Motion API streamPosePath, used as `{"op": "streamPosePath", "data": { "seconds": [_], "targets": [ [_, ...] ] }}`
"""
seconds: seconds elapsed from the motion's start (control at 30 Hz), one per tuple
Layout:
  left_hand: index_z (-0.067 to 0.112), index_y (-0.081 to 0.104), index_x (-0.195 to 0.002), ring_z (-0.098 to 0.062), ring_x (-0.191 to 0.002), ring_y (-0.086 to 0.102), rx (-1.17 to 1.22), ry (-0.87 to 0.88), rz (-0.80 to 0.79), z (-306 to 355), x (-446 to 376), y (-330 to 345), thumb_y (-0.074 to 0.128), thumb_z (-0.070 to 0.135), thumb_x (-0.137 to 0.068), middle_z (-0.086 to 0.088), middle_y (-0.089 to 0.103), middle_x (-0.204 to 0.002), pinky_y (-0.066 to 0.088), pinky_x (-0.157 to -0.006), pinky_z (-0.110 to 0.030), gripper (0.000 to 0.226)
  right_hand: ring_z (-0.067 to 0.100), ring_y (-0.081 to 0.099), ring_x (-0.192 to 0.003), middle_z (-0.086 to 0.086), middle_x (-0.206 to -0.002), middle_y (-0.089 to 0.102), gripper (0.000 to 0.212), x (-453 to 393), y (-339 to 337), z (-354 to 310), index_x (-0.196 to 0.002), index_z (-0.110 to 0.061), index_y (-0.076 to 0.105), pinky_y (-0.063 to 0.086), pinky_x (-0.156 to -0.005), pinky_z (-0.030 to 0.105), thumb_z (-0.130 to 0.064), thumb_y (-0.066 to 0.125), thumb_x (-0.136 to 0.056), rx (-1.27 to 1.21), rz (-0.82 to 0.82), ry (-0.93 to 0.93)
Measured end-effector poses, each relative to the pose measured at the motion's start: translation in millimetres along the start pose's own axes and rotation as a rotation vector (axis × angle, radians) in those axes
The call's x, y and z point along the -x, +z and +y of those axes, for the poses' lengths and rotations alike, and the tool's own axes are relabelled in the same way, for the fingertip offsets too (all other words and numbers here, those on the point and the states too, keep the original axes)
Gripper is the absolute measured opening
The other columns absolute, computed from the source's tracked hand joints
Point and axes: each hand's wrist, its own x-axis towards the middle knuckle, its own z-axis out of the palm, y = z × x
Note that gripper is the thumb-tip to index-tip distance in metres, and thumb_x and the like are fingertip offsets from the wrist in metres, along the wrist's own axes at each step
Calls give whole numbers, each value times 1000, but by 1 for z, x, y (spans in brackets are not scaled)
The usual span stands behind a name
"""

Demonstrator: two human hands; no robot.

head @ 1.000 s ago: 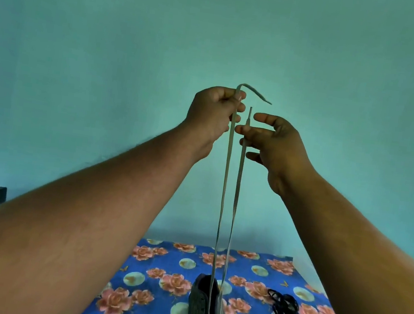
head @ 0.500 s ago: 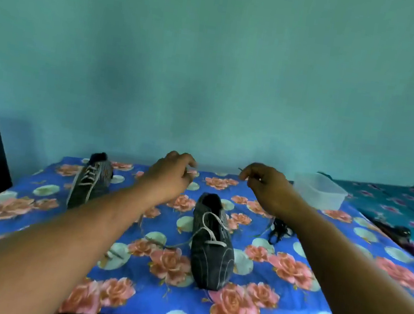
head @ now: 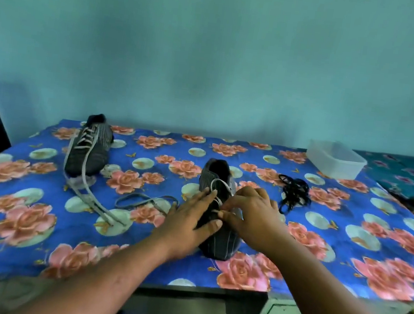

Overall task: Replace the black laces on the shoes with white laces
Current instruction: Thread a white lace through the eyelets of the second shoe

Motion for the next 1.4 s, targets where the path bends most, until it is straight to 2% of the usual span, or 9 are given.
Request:
{"op": "streamPosePath", "data": {
  "seconds": [0.23,0.43,0.57,0.73,0.87,1.03,1.2,1.3,1.4],
  "targets": [
    [40,18,-161,-4,-154,15,107,-26,94,-4,7,13,39,78,-86,19,17,-167,16,-125,-52,87,17,50,-113,-7,-109,58,4,7,13,24,-94,-33,69,41,-95,35,-37,70,-95,-528,12,41],
    [38,23,-160,-1,-152,17,106,-31,112,0,8,11,54,60,-97,22,18,-165,12,-125,-52,74,14,59,-82,5,-92,64,10,20,14,40,-89,-23,70,46,-76,31,-24,65,-98,-902,-58,236],
    [40,23,-160,-2,-152,20,105,-17,120,-3,6,14,50,68,-93,22,18,-166,12,-125,-54,77,8,56,-91,-7,-102,60,7,15,10,31,-97,-27,69,41,-79,24,-30,64,-99,-780,2,202],
    [43,23,-158,-2,-152,21,127,-26,127,-6,5,16,34,81,-79,22,18,-166,12,-125,-55,88,17,44,-118,-13,-110,55,42,-1,12,10,-100,-43,68,39,-99,40,-77,53,-81,-359,76,-7],
    [42,23,-159,0,-152,19,102,-30,118,-5,5,16,32,81,-79,22,17,-167,-2,-126,-52,89,18,44,-114,-15,-105,58,14,-6,16,9,-96,-41,69,42,-97,47,-53,65,-90,-285,106,-47],
    [37,24,-160,1,-153,15,92,-18,129,-4,6,17,47,66,-92,21,15,-167,-16,-123,-46,77,18,55,-105,-7,-103,61,7,3,19,27,-89,-30,69,43,-89,35,-31,68,-96,-543,89,64],
    [37,23,-161,4,-152,12,85,-5,129,-5,6,18,49,62,-97,23,12,-167,-20,-117,-27,74,5,62,-86,-6,-99,68,18,4,11,25,-104,-27,67,46,-76,21,-44,59,-100,-826,65,204],
    [37,22,-161,5,-152,11,75,0,117,-4,6,18,39,70,-89,22,12,-167,-16,-124,-46,81,11,64,-86,-7,-98,67,24,-13,8,22,-112,-33,63,46,-71,28,-52,58,-99,-656,77,284],
    [36,22,-161,5,-152,12,70,-4,105,-5,5,18,31,78,-82,22,11,-167,-13,-124,-52,90,15,62,-82,-8,-90,66,16,-28,8,21,-103,-29,67,43,-63,28,-43,65,-97,-369,32,247]
  ]
}}
